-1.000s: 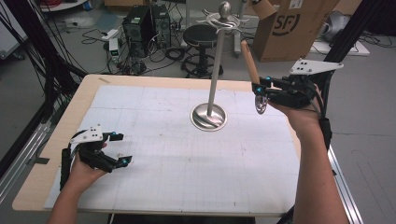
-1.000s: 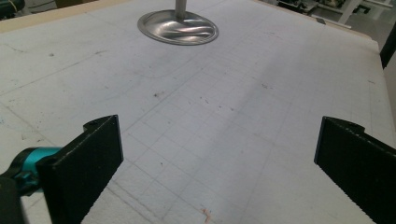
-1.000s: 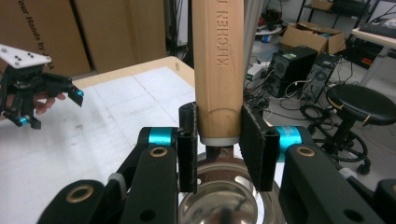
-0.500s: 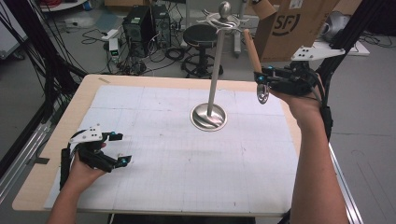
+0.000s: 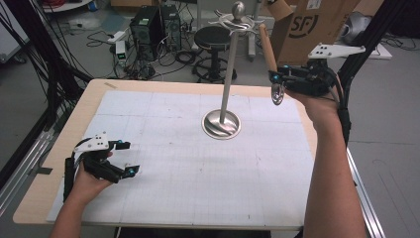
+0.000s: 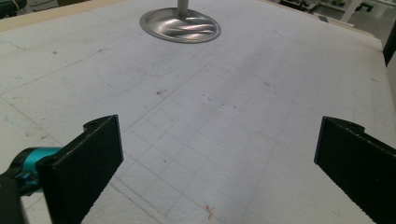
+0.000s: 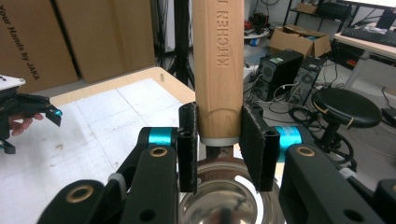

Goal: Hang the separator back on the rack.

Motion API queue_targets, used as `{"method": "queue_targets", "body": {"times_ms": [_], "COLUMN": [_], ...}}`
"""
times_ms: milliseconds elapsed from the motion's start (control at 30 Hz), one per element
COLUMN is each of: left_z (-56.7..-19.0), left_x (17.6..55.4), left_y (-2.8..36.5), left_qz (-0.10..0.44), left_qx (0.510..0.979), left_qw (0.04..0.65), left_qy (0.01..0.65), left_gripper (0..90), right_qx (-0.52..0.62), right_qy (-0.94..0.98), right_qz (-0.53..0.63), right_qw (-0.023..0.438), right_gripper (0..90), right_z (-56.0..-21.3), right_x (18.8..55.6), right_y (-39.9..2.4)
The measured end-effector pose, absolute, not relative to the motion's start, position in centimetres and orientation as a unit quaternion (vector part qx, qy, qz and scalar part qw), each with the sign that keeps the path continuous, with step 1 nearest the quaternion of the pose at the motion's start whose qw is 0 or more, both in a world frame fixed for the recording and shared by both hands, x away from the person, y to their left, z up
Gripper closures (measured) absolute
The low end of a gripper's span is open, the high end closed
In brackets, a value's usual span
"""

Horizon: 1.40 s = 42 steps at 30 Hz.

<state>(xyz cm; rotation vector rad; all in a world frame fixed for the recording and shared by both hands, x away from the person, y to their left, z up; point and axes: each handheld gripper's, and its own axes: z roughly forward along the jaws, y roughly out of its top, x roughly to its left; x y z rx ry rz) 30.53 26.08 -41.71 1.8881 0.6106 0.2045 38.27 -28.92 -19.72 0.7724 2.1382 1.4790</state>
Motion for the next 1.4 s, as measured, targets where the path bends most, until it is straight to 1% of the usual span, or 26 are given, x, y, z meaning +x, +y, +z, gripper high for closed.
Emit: {"method": "queue_targets", "body": {"times_ms": [667, 1100, 1400], "left_z": [-41.7, -41.8, -41.8], "left_x": [30.5, 30.5, 30.5], "left_y": [26.0, 26.0, 26.0], "left_qz": [0.086, 0.085, 0.085], "left_qx": [0.796, 0.797, 0.798], "left_qw": [0.541, 0.54, 0.538], "left_qy": [0.257, 0.257, 0.258], "left_gripper": [1.7, 1.7, 1.7], "right_qx": [0.279, 0.281, 0.28], "right_qy": [0.775, 0.784, 0.788], "right_qz": [0.528, 0.519, 0.513], "right_qw": [0.205, 0.192, 0.193], "right_gripper": [69.3, 69.1, 68.9], "right_z": [-20.4, -21.1, -21.6], "right_x": [39.2, 40.4, 41.1], "right_y": [-27.8, -26.4, -25.7]}}
